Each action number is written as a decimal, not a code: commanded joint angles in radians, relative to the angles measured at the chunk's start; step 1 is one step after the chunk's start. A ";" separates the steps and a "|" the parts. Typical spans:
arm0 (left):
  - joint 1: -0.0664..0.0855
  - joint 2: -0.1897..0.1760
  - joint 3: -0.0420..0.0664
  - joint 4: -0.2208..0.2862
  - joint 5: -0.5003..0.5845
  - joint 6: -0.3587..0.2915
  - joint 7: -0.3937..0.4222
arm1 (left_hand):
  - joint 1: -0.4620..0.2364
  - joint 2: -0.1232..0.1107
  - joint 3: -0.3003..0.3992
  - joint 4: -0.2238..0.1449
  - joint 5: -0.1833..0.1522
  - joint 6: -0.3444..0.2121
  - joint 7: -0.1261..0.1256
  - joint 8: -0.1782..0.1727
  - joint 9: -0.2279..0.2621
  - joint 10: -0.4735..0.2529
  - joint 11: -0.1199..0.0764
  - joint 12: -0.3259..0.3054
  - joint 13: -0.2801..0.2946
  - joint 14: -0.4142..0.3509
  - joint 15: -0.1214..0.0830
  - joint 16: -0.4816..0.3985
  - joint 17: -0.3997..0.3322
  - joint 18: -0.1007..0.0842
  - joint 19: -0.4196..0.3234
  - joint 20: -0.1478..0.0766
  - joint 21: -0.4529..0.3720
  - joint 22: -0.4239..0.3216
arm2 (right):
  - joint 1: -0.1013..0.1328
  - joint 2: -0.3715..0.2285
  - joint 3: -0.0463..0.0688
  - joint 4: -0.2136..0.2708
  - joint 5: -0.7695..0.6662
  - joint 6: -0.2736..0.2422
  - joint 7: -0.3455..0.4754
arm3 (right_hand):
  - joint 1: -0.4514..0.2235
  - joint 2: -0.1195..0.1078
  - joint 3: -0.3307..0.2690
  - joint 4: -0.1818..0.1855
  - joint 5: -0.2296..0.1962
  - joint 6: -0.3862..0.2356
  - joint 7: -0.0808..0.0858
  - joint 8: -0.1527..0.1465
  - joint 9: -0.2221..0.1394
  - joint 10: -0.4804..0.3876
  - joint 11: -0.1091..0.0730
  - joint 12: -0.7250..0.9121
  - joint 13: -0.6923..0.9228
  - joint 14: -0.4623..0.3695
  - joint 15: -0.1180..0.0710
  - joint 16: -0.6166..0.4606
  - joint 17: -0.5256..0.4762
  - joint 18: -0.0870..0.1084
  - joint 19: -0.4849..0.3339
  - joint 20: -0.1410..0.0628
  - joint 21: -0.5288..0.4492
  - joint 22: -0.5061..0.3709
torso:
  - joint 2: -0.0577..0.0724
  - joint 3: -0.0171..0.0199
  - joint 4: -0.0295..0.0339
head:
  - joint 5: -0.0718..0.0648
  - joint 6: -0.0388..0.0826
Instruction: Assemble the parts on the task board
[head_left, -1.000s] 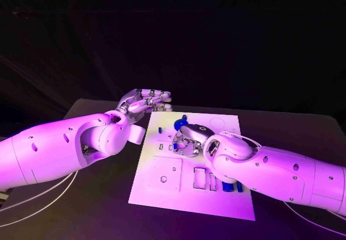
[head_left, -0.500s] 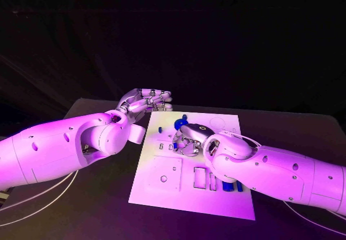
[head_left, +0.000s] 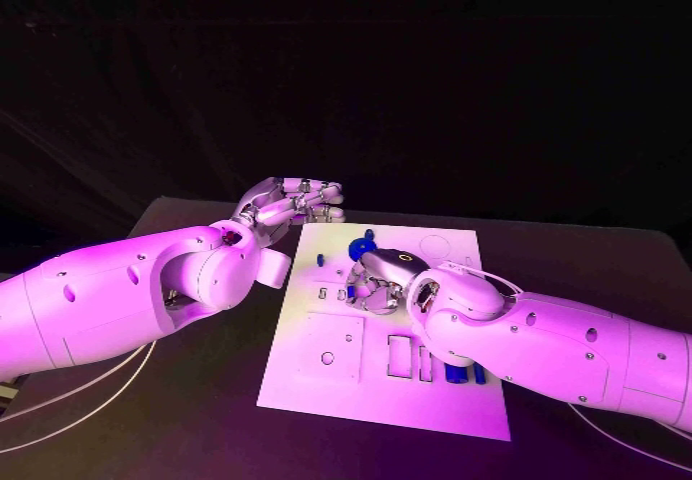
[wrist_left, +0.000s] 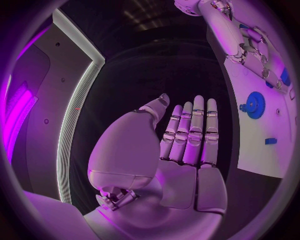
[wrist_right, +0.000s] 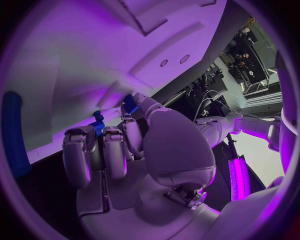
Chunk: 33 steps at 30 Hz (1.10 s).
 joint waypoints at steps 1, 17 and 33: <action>0.000 0.000 0.000 0.001 0.001 0.020 0.005 | -0.001 0.007 -0.003 -0.002 0.000 0.004 0.000 -0.006 -0.001 0.003 0.003 -0.006 0.001 0.001 0.002 -0.001 0.001 0.004 -0.007 0.002 -0.003 -0.001 | -0.005 -0.002 -0.003 -0.001 -0.011 0.039 -0.024 | -0.005 -0.007 -0.004 0.004 -0.003 -0.010 -0.001 -0.006 -0.003 -0.010 -0.001 -0.006 0.040 0.106 0.010 0.004 0.263 -0.005 0.084 0.008 -0.005 0.231 | 0.001 0.0005 0.0006 | 0.000 -0.001; 0.000 -0.001 0.000 0.004 0.001 0.022 0.002 | -0.001 0.007 -0.003 -0.002 0.000 0.004 0.000 -0.006 -0.001 0.003 0.003 -0.006 0.001 0.001 0.002 -0.001 0.001 0.004 -0.007 0.002 -0.003 -0.001 | -0.005 -0.001 -0.003 -0.001 -0.009 0.032 -0.019 | -0.024 -0.036 -0.021 0.009 -0.044 -0.060 0.019 -0.031 -0.013 -0.036 0.018 -0.026 0.023 0.106 0.026 0.004 0.263 -0.002 0.080 0.023 -0.014 0.223 | 0.001 0.0005 0.0001 | 0.000 -0.003; 0.000 -0.003 0.000 0.003 0.001 0.023 0.000 | -0.001 0.007 -0.003 -0.002 0.000 0.004 0.000 -0.006 -0.001 0.003 0.003 -0.006 0.001 0.001 0.002 -0.001 0.001 0.004 -0.007 0.002 -0.003 -0.001 | -0.005 -0.007 -0.003 0.012 -0.006 -0.050 0.008 | -0.041 -0.072 -0.074 0.026 -0.065 -0.126 0.034 -0.054 -0.022 -0.087 0.033 -0.067 -0.016 0.105 0.039 0.000 0.258 0.000 0.074 0.036 -0.023 0.215 | 0.001 0.0004 0.0003 | -0.001 -0.002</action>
